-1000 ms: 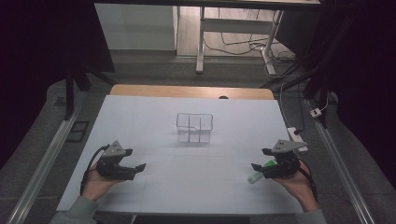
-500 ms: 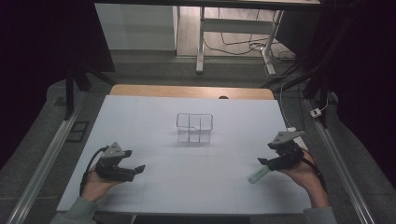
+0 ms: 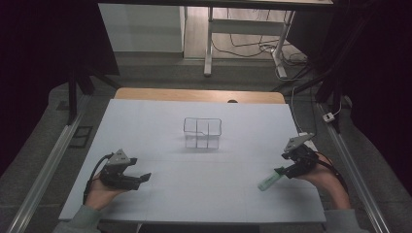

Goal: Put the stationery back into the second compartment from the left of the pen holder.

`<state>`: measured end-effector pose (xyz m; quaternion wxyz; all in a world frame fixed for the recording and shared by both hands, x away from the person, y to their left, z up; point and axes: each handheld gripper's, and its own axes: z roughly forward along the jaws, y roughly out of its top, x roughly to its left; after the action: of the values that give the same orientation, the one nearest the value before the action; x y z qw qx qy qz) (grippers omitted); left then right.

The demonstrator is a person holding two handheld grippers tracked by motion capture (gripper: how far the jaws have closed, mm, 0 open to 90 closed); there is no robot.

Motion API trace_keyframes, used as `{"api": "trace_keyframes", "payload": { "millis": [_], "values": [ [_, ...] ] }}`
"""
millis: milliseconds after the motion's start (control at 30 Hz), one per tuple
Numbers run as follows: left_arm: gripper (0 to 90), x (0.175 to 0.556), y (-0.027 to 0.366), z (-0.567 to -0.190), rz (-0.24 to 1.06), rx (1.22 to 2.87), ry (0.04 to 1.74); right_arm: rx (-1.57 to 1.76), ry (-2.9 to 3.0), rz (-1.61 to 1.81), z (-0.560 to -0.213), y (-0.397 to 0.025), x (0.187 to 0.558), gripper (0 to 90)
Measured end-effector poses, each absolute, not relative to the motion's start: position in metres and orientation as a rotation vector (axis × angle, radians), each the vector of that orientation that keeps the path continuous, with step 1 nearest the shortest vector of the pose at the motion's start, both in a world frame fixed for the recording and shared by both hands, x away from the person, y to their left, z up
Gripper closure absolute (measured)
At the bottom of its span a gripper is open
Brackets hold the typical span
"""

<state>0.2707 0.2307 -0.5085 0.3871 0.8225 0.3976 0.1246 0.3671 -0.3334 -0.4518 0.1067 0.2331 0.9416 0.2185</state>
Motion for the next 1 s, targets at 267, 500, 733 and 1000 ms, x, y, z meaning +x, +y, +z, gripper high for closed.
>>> {"api": "trace_keyframes", "payload": {
  "millis": [267, 500, 733, 1000],
  "values": [
    [18.0, 0.271, 0.229, -0.51, 0.313, 2.105, 1.008, 0.451, 2.877, 0.496, -0.456, -0.327, 0.368, 30.2],
    [18.0, 0.27, 0.23, -0.51, 0.311, 2.107, 1.01, 0.256, 2.92, 0.406, -0.459, -0.314, 0.368, 29.3],
    [18.0, 0.271, 0.231, -0.512, 0.302, 2.112, 1.011, 0.16, 2.944, 0.307, -0.471, -0.315, 0.371, 29.4],
    [18.0, 0.271, 0.231, -0.513, 0.299, 2.119, 1.014, 0.034, 2.95, 0.256, -0.48, -0.31, 0.372, 32.1]
  ]
}}
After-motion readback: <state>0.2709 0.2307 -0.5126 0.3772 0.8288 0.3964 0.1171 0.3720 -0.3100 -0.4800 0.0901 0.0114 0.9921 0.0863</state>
